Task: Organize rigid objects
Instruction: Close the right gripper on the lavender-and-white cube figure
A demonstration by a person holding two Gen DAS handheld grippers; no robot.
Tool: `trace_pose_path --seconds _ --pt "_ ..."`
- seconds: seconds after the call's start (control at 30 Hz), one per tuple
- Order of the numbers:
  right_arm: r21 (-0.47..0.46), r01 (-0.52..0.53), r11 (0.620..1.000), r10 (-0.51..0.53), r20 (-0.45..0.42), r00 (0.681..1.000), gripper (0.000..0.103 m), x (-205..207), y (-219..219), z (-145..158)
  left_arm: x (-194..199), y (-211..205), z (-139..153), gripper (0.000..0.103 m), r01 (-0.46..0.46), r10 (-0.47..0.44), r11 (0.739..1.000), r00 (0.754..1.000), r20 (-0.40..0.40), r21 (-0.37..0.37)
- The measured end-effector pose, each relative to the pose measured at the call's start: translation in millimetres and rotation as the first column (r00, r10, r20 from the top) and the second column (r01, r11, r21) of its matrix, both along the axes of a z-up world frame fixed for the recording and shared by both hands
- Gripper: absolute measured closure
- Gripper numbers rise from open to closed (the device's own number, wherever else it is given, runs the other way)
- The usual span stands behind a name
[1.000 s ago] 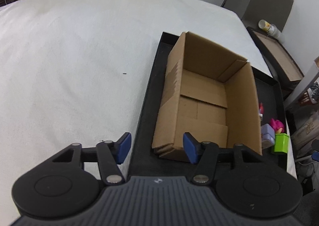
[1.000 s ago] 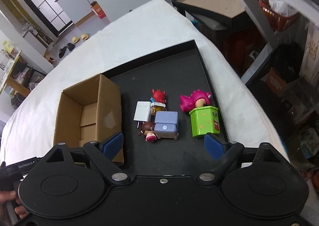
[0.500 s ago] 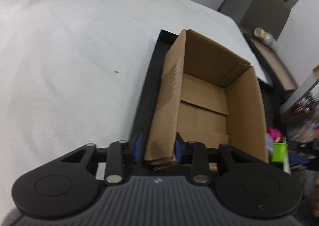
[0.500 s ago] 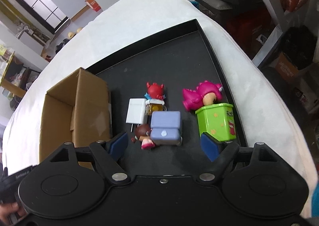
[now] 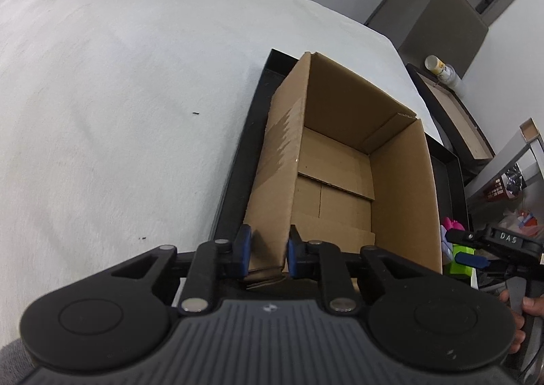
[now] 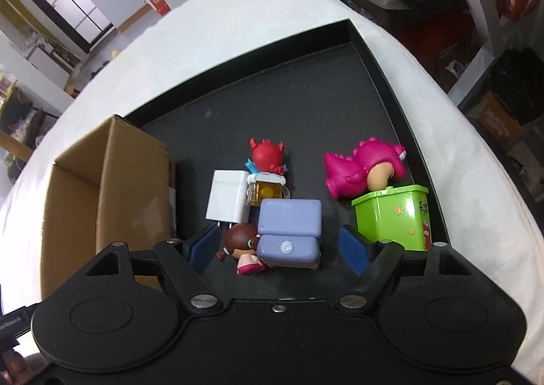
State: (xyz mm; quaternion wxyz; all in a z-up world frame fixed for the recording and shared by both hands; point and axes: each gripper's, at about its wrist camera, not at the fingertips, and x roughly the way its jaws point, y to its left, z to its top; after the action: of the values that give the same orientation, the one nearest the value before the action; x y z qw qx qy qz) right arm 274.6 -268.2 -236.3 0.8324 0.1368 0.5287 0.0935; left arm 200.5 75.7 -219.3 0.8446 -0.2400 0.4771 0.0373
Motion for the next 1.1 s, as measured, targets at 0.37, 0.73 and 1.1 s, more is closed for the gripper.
trace_pose_path --seconds 0.37,0.73,1.1 --pt "0.017 -0.003 1.000 0.004 -0.060 0.998 0.060 -4.0 -1.2 -10.6 5.0 -2.1 1.5 0.083 0.005 -0.005 1.000 1.000 -0.010 0.010" --pt "0.021 0.015 1.000 -0.014 -0.056 0.998 0.061 -21.5 -8.6 11.9 4.0 -1.7 1.8 0.083 -0.001 0.001 1.000 1.000 -0.030 0.003" --pt "-0.001 -0.023 1.000 0.023 -0.047 0.999 0.093 -15.0 -1.9 33.3 3.1 -2.3 0.4 0.083 -0.008 0.008 1.000 1.000 -0.014 0.014"
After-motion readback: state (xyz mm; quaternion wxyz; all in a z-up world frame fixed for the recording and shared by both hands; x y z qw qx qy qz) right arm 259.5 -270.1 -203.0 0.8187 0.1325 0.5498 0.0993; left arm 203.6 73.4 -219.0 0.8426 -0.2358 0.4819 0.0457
